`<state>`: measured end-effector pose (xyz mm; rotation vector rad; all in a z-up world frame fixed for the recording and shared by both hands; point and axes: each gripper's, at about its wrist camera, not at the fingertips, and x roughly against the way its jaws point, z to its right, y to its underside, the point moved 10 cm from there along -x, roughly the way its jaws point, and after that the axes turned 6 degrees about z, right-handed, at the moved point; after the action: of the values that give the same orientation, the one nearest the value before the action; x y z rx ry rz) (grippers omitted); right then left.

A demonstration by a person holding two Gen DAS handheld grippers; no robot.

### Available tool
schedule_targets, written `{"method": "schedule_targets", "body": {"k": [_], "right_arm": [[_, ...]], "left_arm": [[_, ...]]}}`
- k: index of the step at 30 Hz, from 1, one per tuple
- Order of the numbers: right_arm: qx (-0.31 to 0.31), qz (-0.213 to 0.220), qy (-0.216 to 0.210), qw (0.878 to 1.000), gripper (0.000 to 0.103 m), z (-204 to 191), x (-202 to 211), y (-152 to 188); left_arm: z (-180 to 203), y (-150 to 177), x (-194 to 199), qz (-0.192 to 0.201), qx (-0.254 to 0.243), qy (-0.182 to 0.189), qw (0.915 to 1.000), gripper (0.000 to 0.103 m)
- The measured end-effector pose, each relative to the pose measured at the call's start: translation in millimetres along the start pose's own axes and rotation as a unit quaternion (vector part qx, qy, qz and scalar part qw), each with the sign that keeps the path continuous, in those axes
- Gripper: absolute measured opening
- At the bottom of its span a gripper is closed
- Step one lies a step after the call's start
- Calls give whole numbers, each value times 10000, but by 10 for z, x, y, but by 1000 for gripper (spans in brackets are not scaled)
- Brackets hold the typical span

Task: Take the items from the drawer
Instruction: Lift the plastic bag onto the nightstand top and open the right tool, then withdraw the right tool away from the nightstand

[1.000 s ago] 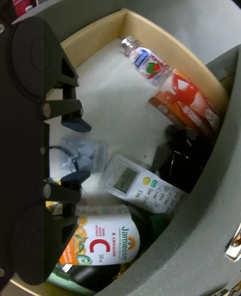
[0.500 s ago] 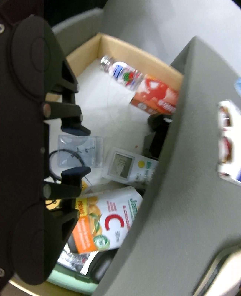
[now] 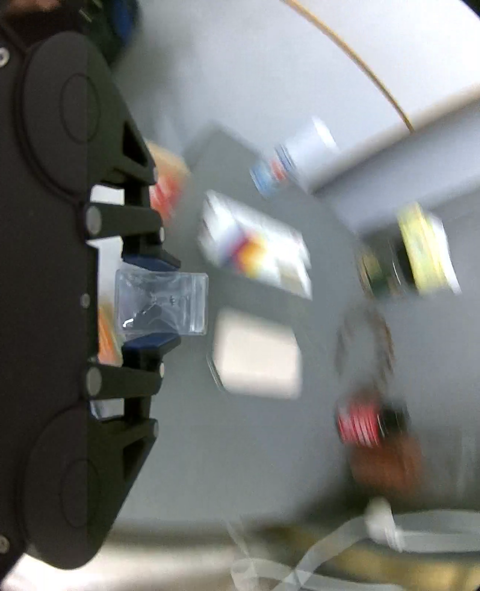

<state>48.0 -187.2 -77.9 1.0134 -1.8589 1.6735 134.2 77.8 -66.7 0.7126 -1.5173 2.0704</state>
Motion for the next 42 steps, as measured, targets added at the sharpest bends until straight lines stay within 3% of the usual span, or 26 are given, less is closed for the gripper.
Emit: {"method": "schedule_targets", "body": {"k": [3, 7, 8, 10, 11, 18, 24, 27, 32, 36, 42], "right_arm": [[-375, -236, 232, 9987, 36, 428, -302, -74], [-298, -325, 536, 9976, 37, 568, -528, -69], [-226, -247, 644, 9974, 40, 585, -516, -81], [-128, -189, 745, 9970, 57, 587, -514, -72], [-94, -194, 757, 9969, 57, 578, -521, -56], [140, -229, 838, 9961, 57, 514, -570, 54], [345, -255, 910, 9949, 57, 459, -612, 145], [467, -202, 872, 9949, 41, 399, -612, 125], [485, -108, 916, 9946, 42, 457, -544, 101], [227, 225, 764, 9966, 55, 490, -374, 63], [341, 300, 822, 9956, 67, 444, -381, 90]], "left_arm": [[29, 14, 11, 25, -136, -49, 9999, 103], [55, 25, 16, 31, -179, -31, 9998, 103], [59, 24, 16, 31, -186, -25, 9998, 103], [80, 24, 29, 67, -272, -53, 9996, 103], [99, 26, 25, 80, -330, -63, 9994, 103], [219, 96, 6, -17, -725, -119, 9973, 103], [192, 82, 8, -11, -777, -168, 9968, 103], [180, 87, 0, -34, -737, -164, 9971, 103], [183, 106, -28, -81, -704, -150, 9974, 103], [159, 114, -64, -119, -639, -145, 9978, 103], [122, 200, -189, -290, -582, -142, 9978, 103]]}}
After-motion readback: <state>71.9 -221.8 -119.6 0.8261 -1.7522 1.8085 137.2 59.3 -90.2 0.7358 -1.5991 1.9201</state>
